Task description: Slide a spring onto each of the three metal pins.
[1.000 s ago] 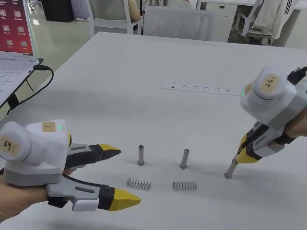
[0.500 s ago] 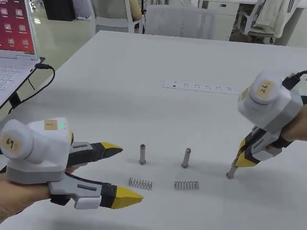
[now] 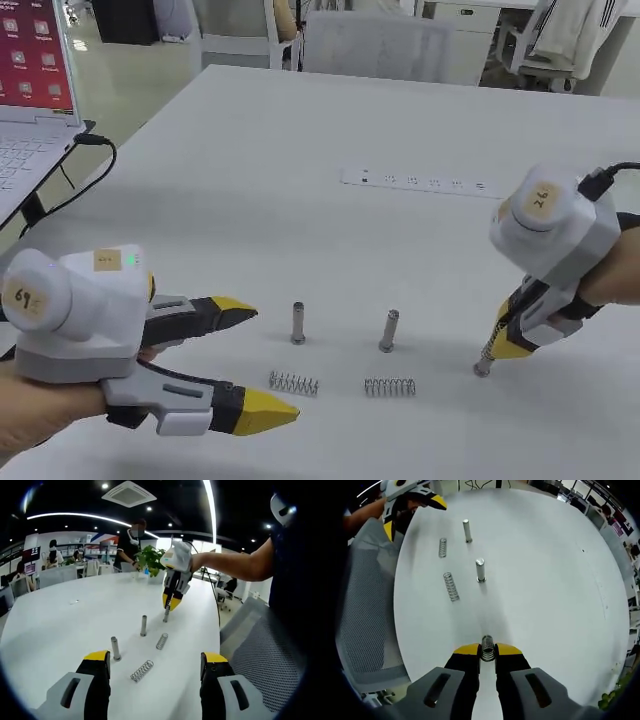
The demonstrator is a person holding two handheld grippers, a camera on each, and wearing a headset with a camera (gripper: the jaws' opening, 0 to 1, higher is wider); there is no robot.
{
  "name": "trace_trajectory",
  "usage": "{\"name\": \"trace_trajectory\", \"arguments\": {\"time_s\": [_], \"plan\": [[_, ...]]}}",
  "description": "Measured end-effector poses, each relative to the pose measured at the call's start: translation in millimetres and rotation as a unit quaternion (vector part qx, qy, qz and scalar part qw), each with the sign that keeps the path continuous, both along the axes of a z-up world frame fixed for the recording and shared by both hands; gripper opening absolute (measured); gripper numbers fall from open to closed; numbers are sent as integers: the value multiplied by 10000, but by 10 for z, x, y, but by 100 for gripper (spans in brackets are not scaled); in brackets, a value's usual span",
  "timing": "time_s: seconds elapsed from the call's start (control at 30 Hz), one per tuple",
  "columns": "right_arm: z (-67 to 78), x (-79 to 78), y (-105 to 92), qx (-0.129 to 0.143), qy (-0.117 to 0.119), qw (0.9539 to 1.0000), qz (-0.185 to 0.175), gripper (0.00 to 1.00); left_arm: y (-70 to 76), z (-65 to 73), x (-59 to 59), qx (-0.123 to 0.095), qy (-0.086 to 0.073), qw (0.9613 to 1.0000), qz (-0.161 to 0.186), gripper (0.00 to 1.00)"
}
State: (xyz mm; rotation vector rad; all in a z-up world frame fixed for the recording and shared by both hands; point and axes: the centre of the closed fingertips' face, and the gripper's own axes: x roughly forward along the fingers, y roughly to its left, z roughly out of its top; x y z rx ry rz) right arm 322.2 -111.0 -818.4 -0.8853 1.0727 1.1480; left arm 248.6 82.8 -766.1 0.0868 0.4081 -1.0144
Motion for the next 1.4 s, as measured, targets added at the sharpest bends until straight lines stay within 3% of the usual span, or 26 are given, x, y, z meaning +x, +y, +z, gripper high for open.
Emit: {"name": "trace_trajectory", "arguments": {"time_s": [1.4], "plan": [[-252,-17,-24,-153,223,9996,-77,9,10,-4,0,-2,10,10000,9,69]]}}
